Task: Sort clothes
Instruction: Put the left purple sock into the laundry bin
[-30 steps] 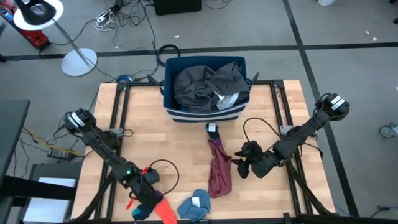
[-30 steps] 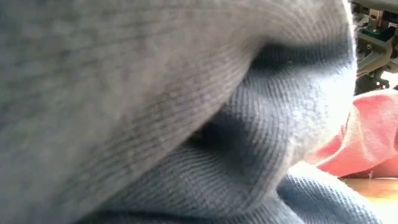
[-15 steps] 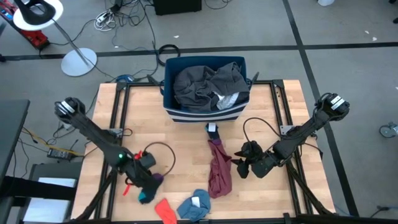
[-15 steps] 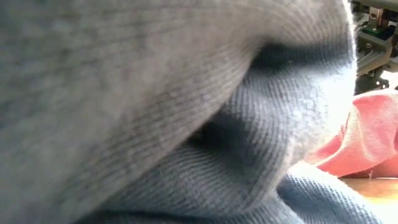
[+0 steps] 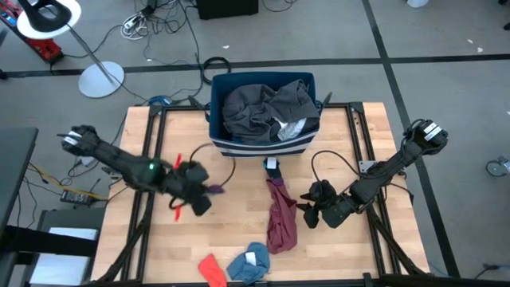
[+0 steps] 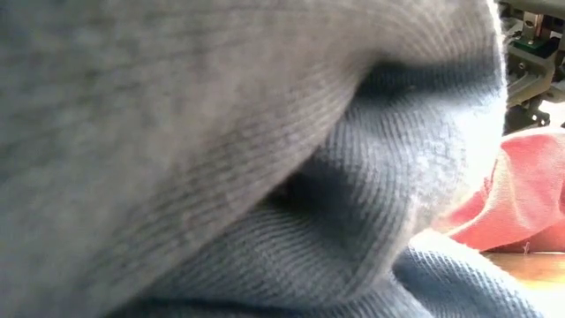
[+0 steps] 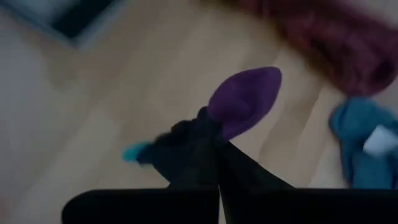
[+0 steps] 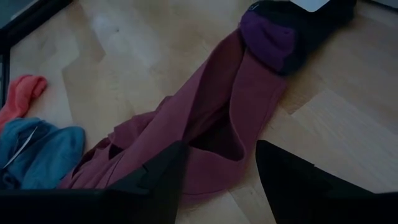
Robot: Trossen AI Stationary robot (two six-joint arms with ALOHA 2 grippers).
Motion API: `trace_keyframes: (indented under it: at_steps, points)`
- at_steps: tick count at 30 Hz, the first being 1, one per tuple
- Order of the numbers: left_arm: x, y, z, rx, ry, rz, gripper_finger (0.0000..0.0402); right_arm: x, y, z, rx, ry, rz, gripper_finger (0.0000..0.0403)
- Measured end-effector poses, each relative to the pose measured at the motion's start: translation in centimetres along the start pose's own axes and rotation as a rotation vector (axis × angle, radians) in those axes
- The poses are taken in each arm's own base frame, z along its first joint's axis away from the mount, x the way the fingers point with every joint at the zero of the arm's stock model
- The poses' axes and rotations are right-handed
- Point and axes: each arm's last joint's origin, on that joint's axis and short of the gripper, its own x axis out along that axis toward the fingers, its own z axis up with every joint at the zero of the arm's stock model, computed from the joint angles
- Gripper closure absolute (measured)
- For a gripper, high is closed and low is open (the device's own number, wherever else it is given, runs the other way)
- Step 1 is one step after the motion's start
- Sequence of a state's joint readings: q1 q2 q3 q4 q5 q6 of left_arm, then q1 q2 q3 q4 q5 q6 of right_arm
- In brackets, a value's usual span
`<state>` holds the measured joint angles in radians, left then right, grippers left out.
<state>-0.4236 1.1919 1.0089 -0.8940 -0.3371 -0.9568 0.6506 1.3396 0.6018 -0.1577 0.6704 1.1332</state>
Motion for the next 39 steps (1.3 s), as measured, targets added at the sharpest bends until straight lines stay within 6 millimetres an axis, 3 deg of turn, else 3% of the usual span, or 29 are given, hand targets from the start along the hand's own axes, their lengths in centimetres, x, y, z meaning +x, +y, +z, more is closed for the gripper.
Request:
trace_keyframes:
  at_steps: [14,20,24,33,39]
  points:
    - [-7.2,0.2,12.6,0.173,-0.364,-0.001,0.0401,0.0,0.0,0.0,-0.012,-0.003,-0.002,0.0204]
    - [-9.0,2.0,17.9,0.169,-0.461,0.054,0.0401,0.0,0.0,0.0,-0.013,-0.003,-0.001,0.0204]
    - [-9.2,3.9,20.6,0.166,-0.479,0.081,0.0401,0.0,0.0,0.0,-0.014,-0.003,-0.002,0.0204]
    - [-8.3,9.0,24.1,0.084,-0.473,0.135,0.0398,0.0,0.0,0.0,-0.031,-0.002,-0.002,0.0204]
    - [-7.6,10.2,24.8,0.133,-0.468,0.212,0.0378,0.0,0.0,0.0,-0.037,-0.002,-0.002,0.0204]
